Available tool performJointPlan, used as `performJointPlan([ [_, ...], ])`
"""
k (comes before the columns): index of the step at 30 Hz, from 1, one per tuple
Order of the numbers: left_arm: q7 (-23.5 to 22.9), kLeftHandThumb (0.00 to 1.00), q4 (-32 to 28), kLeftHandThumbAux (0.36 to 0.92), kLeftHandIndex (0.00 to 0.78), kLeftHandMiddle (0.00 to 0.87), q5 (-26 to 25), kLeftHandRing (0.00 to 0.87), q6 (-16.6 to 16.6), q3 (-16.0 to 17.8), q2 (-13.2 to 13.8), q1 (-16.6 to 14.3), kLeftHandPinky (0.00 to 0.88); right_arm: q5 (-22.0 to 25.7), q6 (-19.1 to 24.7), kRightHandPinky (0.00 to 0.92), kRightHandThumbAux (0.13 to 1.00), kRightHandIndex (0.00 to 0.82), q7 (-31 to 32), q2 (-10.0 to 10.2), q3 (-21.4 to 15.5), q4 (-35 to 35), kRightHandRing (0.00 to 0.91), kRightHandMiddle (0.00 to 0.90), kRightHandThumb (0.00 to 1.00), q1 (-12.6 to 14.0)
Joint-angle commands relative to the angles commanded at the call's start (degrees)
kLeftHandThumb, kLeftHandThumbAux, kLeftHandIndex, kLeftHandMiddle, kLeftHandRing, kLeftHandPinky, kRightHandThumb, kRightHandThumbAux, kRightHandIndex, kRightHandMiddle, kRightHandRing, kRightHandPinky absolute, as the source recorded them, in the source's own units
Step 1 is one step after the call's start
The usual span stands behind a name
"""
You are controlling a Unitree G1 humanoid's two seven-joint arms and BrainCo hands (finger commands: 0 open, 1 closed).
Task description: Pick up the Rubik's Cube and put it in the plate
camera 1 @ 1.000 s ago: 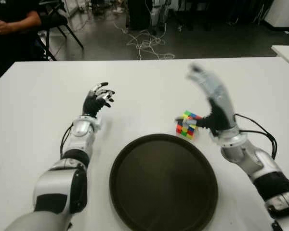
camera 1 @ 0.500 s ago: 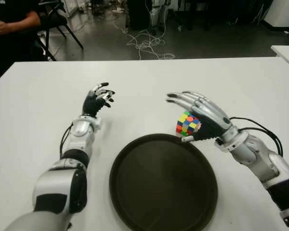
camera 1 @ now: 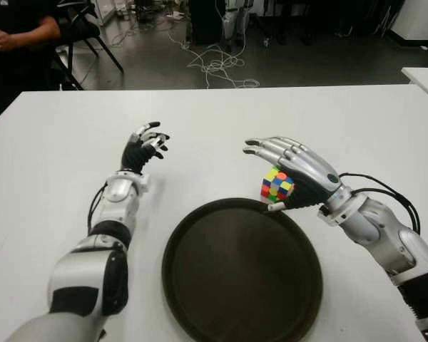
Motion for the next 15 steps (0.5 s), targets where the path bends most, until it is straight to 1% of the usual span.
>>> performJointPlan([
  [4,0.3,0.116,0.0,0.716,0.232,0.421,0.0,0.503,0.2,0.0,0.0,0.0,0.565,-0.4,0.7,0.108,0.771,0.076,0.0,0.0,-0.1,-0.3,0.130,0.118,0.000,0.1],
  [7,0.4,0.119,0.0,0.717,0.233,0.424,0.0,0.503,0.3,0.1,0.0,-0.1,0.570,-0.5,1.3,0.120,0.775,0.073,0.1,0.0,-0.1,-0.6,0.132,0.114,0.000,0.2],
  [15,0.7,0.125,0.1,0.719,0.229,0.424,0.2,0.501,0.4,0.0,0.0,-0.1,0.565,-1.2,3.1,0.116,0.772,0.072,-0.3,-0.8,-1.1,0.1,0.129,0.112,0.000,0.1],
])
